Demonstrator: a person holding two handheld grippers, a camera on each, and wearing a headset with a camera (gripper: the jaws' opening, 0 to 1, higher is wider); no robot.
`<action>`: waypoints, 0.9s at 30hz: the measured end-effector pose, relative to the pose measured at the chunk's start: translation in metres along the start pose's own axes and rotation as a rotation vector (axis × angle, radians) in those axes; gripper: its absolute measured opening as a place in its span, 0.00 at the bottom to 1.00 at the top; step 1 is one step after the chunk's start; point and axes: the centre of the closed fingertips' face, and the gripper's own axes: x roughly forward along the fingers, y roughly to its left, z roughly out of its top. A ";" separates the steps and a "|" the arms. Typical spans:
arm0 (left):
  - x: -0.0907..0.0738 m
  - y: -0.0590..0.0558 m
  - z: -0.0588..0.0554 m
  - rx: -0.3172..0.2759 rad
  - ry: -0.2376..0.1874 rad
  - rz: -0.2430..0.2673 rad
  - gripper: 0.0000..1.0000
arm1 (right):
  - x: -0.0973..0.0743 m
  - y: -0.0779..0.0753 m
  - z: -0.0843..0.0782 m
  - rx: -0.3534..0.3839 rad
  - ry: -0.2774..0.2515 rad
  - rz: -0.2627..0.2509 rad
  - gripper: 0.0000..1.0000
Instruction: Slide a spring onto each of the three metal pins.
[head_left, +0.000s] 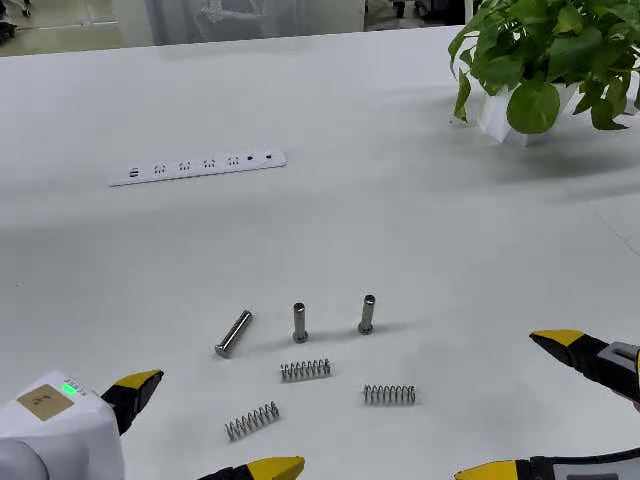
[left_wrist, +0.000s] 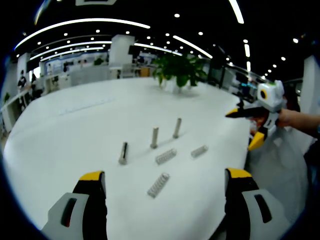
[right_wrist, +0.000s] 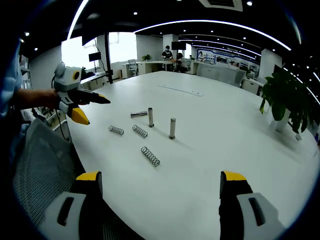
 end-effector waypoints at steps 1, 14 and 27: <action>0.000 0.000 0.000 0.000 0.000 0.001 1.00 | 0.000 0.000 0.000 0.000 0.000 0.000 0.99; 0.003 0.006 0.000 0.001 -0.004 0.005 1.00 | 0.000 -0.001 -0.003 0.005 0.003 -0.003 0.99; 0.013 0.024 0.010 0.083 0.042 -0.001 1.00 | 0.001 0.003 0.001 -0.003 -0.002 0.000 0.99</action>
